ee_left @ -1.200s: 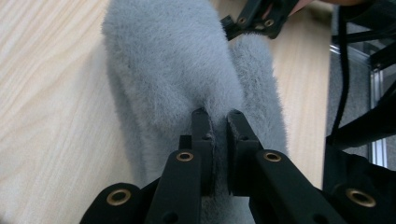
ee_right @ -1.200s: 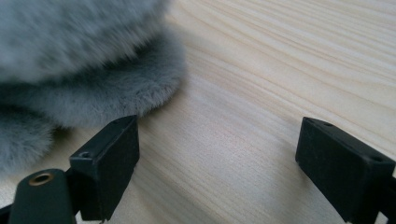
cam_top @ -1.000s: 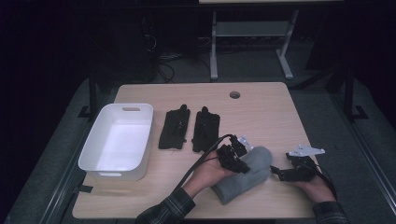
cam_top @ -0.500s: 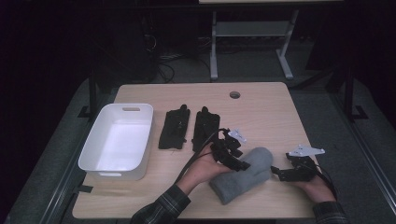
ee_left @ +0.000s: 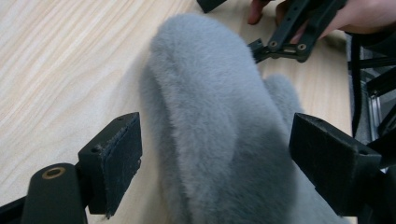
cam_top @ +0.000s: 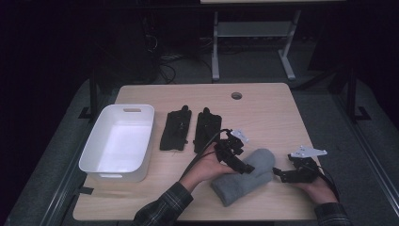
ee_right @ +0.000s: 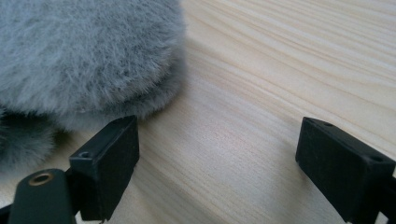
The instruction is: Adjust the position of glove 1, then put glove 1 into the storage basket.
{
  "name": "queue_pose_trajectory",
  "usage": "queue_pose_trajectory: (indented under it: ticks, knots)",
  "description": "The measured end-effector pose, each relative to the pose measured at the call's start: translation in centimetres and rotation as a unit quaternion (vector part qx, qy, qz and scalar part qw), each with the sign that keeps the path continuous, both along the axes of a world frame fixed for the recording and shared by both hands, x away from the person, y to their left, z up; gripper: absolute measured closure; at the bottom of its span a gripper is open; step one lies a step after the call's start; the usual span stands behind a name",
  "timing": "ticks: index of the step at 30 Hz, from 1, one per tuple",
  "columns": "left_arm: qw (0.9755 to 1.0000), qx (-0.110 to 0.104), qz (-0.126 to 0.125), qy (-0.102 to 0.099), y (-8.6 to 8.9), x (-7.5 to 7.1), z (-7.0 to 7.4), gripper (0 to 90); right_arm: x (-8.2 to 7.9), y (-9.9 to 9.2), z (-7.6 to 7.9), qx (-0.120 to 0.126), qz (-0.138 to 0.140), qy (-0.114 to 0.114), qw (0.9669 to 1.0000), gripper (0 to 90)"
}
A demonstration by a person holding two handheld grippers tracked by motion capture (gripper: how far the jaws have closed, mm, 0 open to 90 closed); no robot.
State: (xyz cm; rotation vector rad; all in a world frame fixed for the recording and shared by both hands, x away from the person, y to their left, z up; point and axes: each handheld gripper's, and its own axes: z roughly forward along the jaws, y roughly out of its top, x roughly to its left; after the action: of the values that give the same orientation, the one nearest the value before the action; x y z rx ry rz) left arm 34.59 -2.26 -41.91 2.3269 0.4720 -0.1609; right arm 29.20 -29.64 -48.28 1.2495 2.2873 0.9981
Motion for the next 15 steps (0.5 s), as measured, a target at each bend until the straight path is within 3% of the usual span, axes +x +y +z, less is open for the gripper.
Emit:
queue_pose_trajectory:
  ticks: [15]
  knots:
    - [0.9997, 0.018, 0.004, 0.018, -0.3, 0.6, -2.5, 13.6, 0.0, 0.0, 0.0, 0.0, 0.002, -0.001, 1.0, 13.4]
